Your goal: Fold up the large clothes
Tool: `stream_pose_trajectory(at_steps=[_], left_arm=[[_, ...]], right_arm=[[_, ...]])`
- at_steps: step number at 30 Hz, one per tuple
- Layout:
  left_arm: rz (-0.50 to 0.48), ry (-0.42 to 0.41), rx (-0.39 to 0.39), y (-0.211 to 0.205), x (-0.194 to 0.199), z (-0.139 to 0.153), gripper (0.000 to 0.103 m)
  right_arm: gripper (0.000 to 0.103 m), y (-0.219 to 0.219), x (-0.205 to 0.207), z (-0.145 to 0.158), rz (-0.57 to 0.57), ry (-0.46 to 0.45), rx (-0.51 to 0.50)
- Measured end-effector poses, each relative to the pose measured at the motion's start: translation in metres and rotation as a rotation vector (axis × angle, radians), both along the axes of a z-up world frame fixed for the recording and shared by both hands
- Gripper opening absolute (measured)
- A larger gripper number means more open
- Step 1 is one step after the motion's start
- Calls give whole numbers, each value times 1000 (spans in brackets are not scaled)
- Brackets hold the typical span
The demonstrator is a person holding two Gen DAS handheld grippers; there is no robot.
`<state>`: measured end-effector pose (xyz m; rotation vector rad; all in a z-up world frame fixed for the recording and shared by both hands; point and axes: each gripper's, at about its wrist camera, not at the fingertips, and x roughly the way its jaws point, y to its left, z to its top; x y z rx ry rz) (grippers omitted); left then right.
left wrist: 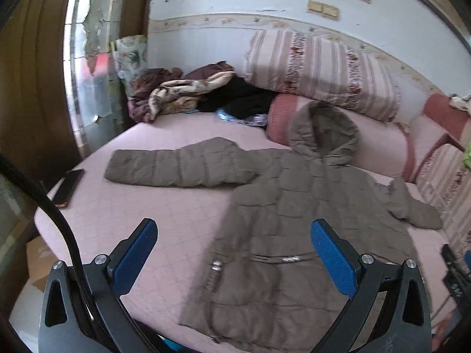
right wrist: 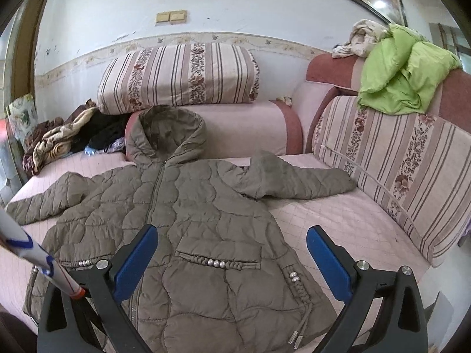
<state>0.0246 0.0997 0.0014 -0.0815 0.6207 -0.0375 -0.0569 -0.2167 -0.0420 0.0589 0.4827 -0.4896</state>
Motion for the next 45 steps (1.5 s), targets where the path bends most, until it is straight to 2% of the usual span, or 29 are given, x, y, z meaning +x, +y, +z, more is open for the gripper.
stream_pose_trajectory(at_steps=[4,7,9,12,17,19,21,25,31,33,34,37,42,43,45], left_arm=[[32,23,35,15,13,-12,103],[46,100,61,26,28,-25,102],[70,118,70,36,36,-33,101],[116,133,75,56,48,-41,101],[204,178,-20,111,71,-52,101],[269,189,-87,140,81,-58,101],[308,214,-117,164,93,-65,101],[332,278,-108,208,129,-78,101],[370,330,-58,253,194,-106,101],[385,344,-114,265,212,-116,101],[385,362,-168,273,221,-123,101],[387,392,-275,287,242,-138,101],[400,414,-419,301,272,-161,101],[415,411,-445,304,278,-164,100],[433,383,-449,304,286,-164,101]], right_arm=[[102,7,14,-4,37,40,1],[102,13,31,-11,73,96,28],[102,18,40,-15,86,125,39],[97,33,52,-19,134,142,29],[96,64,67,-21,185,100,-40],[96,77,81,-28,231,150,-37],[95,83,91,-35,269,188,-5],[94,92,105,-52,347,239,88],[93,89,118,-67,337,265,108],[93,83,121,-72,327,269,134],[92,79,121,-73,323,271,146],[87,68,126,-80,306,281,196],[85,56,130,-88,260,281,202],[85,54,130,-89,251,282,202],[85,49,131,-91,231,281,206]])
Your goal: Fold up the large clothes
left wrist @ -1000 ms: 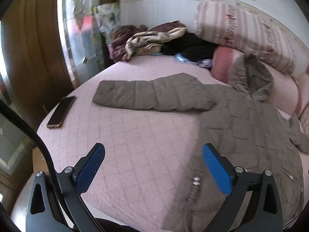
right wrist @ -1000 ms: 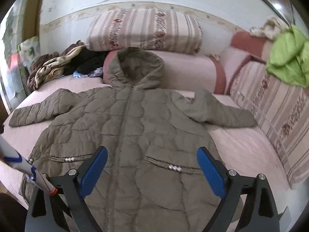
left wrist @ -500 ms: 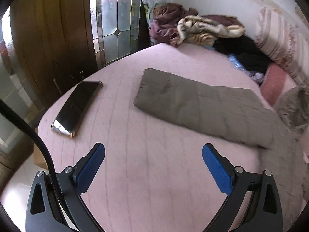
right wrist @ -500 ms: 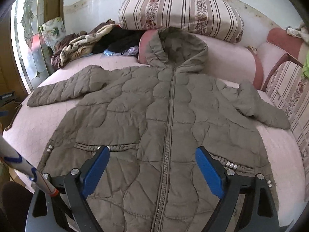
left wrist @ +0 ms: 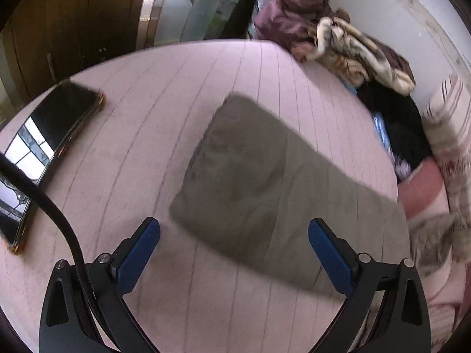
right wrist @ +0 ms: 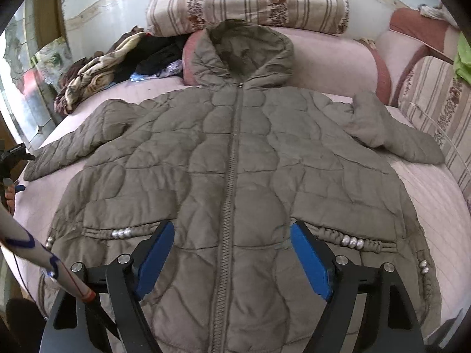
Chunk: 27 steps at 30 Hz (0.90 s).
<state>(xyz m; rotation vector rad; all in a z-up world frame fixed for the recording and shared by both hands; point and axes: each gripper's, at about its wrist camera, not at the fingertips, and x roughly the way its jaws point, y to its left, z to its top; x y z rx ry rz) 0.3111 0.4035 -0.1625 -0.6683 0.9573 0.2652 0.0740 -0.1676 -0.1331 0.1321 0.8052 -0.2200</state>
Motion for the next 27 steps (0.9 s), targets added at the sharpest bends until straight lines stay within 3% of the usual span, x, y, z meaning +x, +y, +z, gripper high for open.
stream_pose_trajectory(at_steps=[2,8,9,10,12,13,14,20,27], left_arm=[[-1,3,-14,-1,12,-3,101],[39,49,44,-7,37,-5,101],[34,84,73,-11,41,-5,96],[34,128,124,-15,44,-3,73],[6,173,213,-24,46,2,41],[-16,177,227,-28,46,7,31],[-20,175,239,-30,44,11,30],[-97,81,289,-63,26,60,22],[-319,-117,239,-156,-1,141,14]], right_arm=[[85,-5,2,-3,-12,7,3],[85,-10,5,-12,-30,32,-1],[84,-10,5,-14,-29,36,-2],[82,-10,5,-15,-28,40,-3],[75,-10,6,-16,-24,49,-3],[70,-10,5,-16,-20,53,-3],[64,-10,5,-17,-19,56,-3],[50,-15,-7,-11,-32,44,2],[48,-26,-27,5,-66,4,9]])
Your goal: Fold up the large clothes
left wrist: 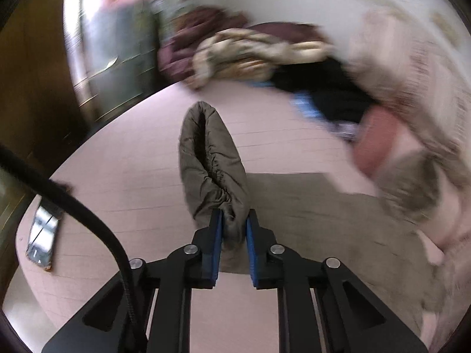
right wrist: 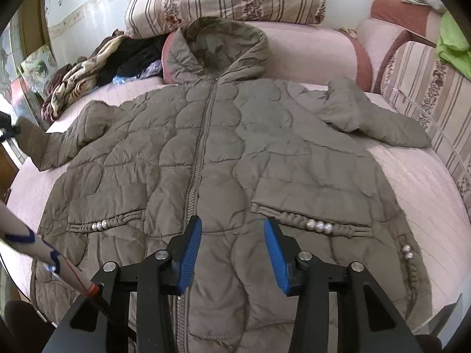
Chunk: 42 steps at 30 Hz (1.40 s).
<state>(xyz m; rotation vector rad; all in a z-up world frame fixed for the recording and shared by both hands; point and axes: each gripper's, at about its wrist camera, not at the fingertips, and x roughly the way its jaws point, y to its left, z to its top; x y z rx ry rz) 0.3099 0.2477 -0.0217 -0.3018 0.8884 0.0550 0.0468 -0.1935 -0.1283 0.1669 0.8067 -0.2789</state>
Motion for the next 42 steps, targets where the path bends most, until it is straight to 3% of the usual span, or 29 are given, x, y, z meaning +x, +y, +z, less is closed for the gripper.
stream_pose_trajectory(at_steps=[3,6,10,14,17,19,22,26,31,38,40,42], left_arm=[[-130,-48,-52,-57,-10,23,14],[-277,-53,-108,-117,-24,29,3],[-426,-20,-106,-192,-44,8,3],[-467,26,-97,-224,-68,-25,8],[-429,21,-69,-216,-84,-40,29],[-345,-15,0,-198,-96,-47,47],[-217,-28,110,-168,-102,-59,56],[-101,36,112,-114,-91,-83,56],[-12,73,75,-67,-78,-100,56],[20,96,89,-36,-60,-110,56],[30,99,76,-29,-58,-111,56],[51,103,52,-21,-54,-113,56]], right_arm=[[48,-7,-10,4,-21,-13,11],[48,-16,-20,5,-49,-17,23],[48,-32,-34,10,-98,-25,33],[49,-42,-39,17,-115,-26,28],[56,-40,-31,18,-96,-15,27],[57,-33,-19,17,-64,1,44],[58,-15,9,15,11,22,95],[68,23,57,16,110,16,152],[69,77,139,12,205,14,135],[67,130,245,4,228,21,-64],[66,131,262,5,174,23,-63],[67,126,278,0,135,47,35]])
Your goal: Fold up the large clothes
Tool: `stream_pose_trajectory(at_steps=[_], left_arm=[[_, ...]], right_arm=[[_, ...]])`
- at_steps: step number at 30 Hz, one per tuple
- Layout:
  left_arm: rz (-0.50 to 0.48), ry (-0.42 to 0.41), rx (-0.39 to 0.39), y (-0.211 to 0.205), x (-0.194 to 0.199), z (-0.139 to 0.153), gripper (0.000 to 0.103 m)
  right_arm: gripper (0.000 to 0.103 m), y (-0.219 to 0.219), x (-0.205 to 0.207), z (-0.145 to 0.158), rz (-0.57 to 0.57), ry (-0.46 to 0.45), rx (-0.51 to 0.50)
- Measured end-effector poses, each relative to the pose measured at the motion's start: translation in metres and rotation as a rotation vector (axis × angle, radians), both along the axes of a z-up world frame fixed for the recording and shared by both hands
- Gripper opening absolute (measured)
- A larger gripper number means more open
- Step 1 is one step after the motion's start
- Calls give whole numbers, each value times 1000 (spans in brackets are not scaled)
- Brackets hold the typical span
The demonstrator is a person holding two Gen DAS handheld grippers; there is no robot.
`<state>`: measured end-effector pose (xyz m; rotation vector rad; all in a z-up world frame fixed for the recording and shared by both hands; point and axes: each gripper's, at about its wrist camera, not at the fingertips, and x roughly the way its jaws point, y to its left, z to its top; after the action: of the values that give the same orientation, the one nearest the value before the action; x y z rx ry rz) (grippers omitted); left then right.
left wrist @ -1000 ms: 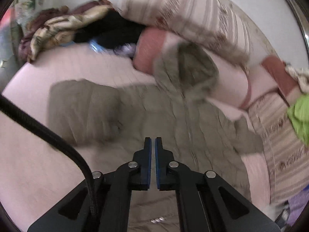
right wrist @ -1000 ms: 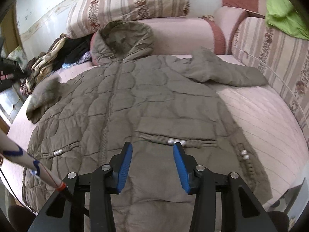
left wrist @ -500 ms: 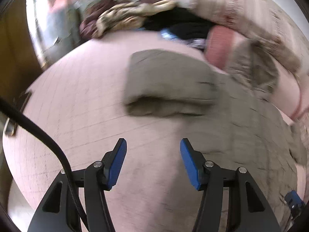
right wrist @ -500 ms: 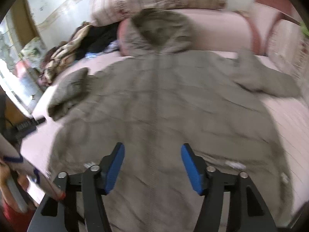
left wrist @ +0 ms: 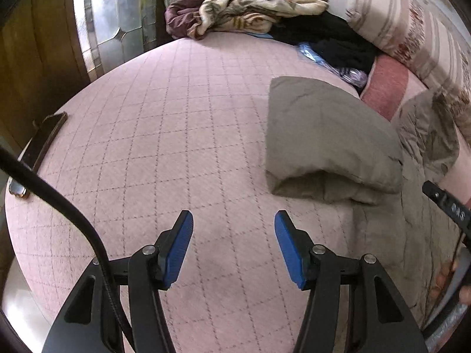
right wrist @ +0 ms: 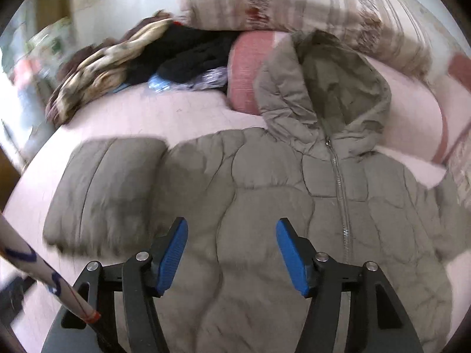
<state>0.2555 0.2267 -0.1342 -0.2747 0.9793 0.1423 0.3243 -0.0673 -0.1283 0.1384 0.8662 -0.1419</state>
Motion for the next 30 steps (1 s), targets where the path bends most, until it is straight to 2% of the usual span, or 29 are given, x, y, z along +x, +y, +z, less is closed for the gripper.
stream_pose_trajectory(at_steps=[2,5,9,15,19,21,23,26,30], left_arm=[[12,-2,-33,5,2,0,56],[20,-6,-54,10,4,0,56],[24,-8,-89,15,3,-1,56],[28,-1,-99,15,4,-4,56],[14,8,-94,11,5,-6,56],[15,9,-96,11,4,-6,56],[20,8,-104,11,4,-6,56],[24,8,-108,10,4,-7,56],[15,8,-96,7,3,-7,56]], right_arm=[[67,-5,13,-7,-47,31,106],[67,-9,21,-12,-110,22,202],[67,-12,37,-20,-107,41,373],[67,0,56,-29,-116,45,547],[67,5,55,-17,-89,-9,562],[67,7,53,-12,-55,-28,604],[68,11,56,-12,-23,-1,623],[68,22,64,-16,-8,29,556],[68,33,73,-22,25,49,540]])
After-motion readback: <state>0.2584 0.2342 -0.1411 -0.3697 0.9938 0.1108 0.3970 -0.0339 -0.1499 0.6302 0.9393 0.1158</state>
